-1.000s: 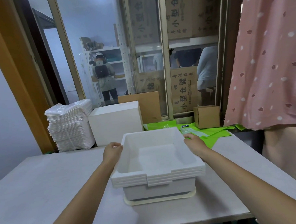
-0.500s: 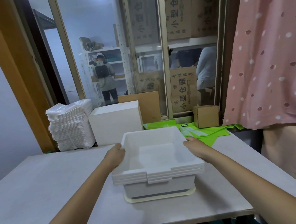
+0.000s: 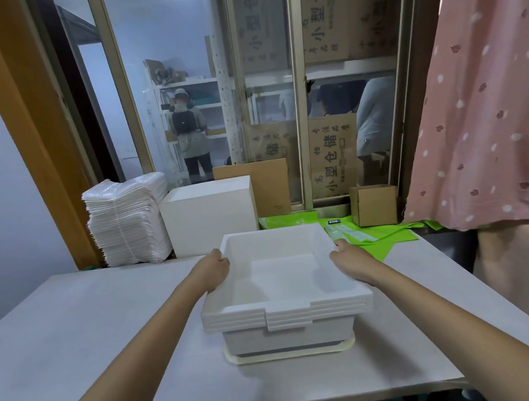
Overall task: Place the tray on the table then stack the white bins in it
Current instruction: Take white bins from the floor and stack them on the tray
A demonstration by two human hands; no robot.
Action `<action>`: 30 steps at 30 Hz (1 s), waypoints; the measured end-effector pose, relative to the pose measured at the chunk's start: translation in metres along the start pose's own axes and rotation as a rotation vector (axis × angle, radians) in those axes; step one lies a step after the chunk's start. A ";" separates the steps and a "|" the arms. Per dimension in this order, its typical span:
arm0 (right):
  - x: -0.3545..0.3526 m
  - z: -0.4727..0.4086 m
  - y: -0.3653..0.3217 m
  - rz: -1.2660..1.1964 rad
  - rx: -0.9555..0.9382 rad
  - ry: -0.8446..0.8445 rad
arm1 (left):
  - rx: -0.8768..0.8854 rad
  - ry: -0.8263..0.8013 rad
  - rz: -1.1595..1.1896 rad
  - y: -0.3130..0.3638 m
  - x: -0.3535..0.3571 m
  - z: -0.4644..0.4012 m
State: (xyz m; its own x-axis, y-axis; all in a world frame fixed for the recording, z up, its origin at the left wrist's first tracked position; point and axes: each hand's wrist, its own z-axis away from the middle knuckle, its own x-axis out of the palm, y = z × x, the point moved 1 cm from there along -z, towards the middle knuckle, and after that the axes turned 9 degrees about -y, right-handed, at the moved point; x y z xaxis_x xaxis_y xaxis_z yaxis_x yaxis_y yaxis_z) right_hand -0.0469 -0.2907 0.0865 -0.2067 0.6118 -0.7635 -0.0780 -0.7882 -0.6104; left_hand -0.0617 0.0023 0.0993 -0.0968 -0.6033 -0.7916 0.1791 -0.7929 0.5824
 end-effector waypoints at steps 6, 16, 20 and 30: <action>-0.005 -0.038 -0.021 0.184 0.025 -0.004 | -0.028 -0.077 -0.146 0.012 -0.007 -0.034; -0.009 -0.082 -0.032 0.244 -0.003 -0.032 | -0.028 -0.065 -0.121 0.012 -0.004 -0.076; -0.006 -0.088 -0.030 0.271 -0.015 0.013 | -0.026 -0.021 -0.068 0.007 0.001 -0.081; -0.009 -0.048 -0.027 0.323 0.004 0.007 | -0.018 0.094 -0.178 0.004 -0.002 -0.050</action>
State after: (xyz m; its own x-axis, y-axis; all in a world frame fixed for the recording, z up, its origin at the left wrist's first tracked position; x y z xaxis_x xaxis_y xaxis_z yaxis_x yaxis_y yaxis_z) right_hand 0.0037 -0.2716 0.0999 -0.2145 0.3307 -0.9190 -0.0133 -0.9418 -0.3358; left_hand -0.0114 0.0045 0.0944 -0.0370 -0.4424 -0.8960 0.1846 -0.8842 0.4290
